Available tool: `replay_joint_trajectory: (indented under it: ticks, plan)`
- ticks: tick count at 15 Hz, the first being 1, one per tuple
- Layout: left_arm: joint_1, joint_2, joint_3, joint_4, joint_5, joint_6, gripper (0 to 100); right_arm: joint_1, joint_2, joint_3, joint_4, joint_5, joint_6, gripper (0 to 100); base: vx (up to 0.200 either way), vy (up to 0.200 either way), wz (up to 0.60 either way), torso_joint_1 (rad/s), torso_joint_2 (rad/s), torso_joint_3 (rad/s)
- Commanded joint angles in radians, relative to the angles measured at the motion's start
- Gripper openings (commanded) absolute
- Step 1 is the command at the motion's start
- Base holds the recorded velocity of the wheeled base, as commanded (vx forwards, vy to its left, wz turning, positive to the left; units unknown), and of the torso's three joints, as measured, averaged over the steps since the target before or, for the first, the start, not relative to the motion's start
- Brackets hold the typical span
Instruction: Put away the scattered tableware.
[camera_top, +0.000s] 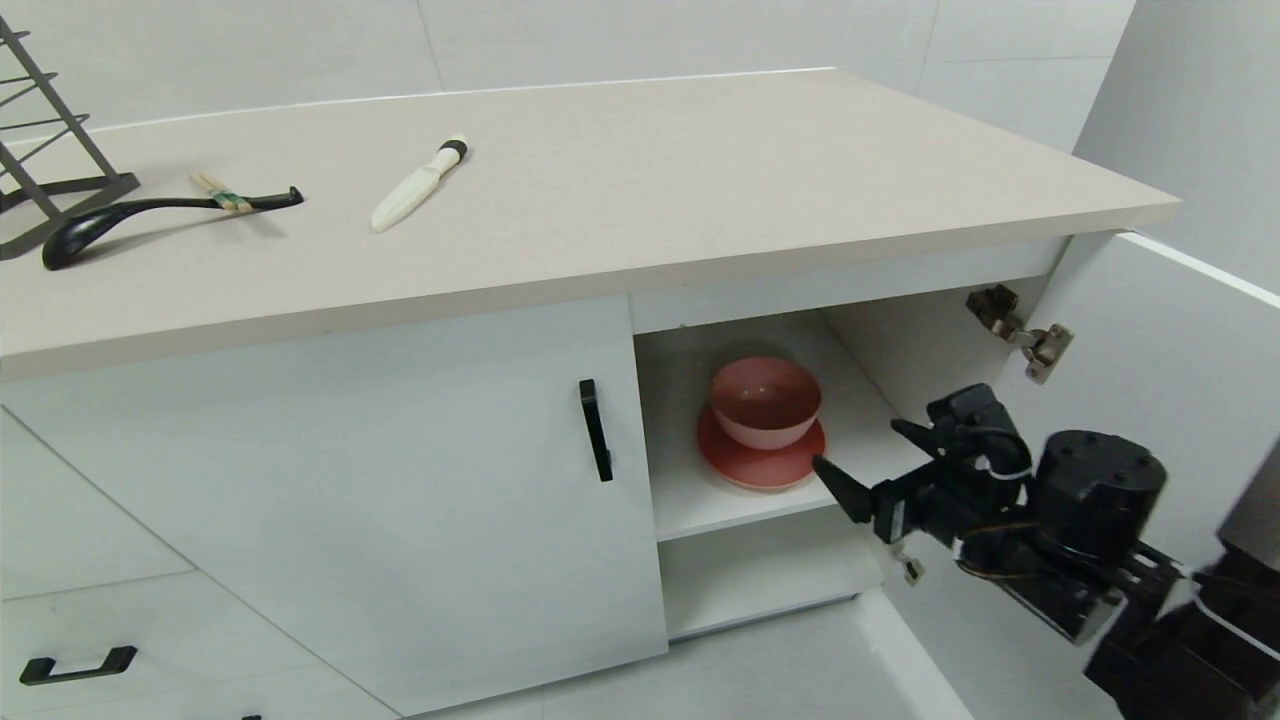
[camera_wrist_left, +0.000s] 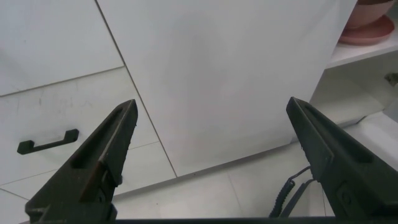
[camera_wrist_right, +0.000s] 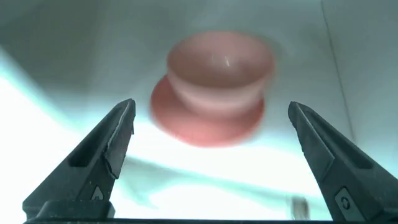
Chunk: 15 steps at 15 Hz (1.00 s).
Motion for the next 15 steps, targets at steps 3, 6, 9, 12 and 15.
replay_joint_trajectory:
  ticks: [3, 6, 9, 12, 15]
  plan:
    - [0.000, 0.001, 0.000, 0.001, 0.000, -0.002, 100, 0.005, -0.453, 0.392, -0.024, 0.004, -0.034, 100, 0.000, 0.000, 0.00, 0.000, 0.00, 0.000]
    - [0.000, 0.001, 0.000, 0.001, 0.000, -0.014, 100, -0.128, -0.686, 0.402, 0.136, -0.012, -0.035, 100, 0.000, 0.000, 0.00, 0.000, 0.00, 0.000]
    - [0.000, 0.001, 0.000, 0.004, 0.003, -0.031, 100, -0.265, -0.993, 0.402, 0.509, -0.036, -0.025, 100, 0.000, 0.000, 0.00, 0.000, 0.00, 0.000]
    - [0.000, 0.001, 0.000, 0.004, 0.003, -0.034, 100, -0.331, -1.461, 0.400, 1.043, -0.035, -0.003, 100, 0.000, 0.000, 0.00, 0.000, 0.00, 0.000]
    - [0.000, 0.001, 0.000, 0.004, 0.003, -0.029, 100, -0.380, -1.886, 0.400, 1.448, -0.036, 0.023, 100, -0.133, 0.000, 0.00, 0.000, 0.00, -0.003]
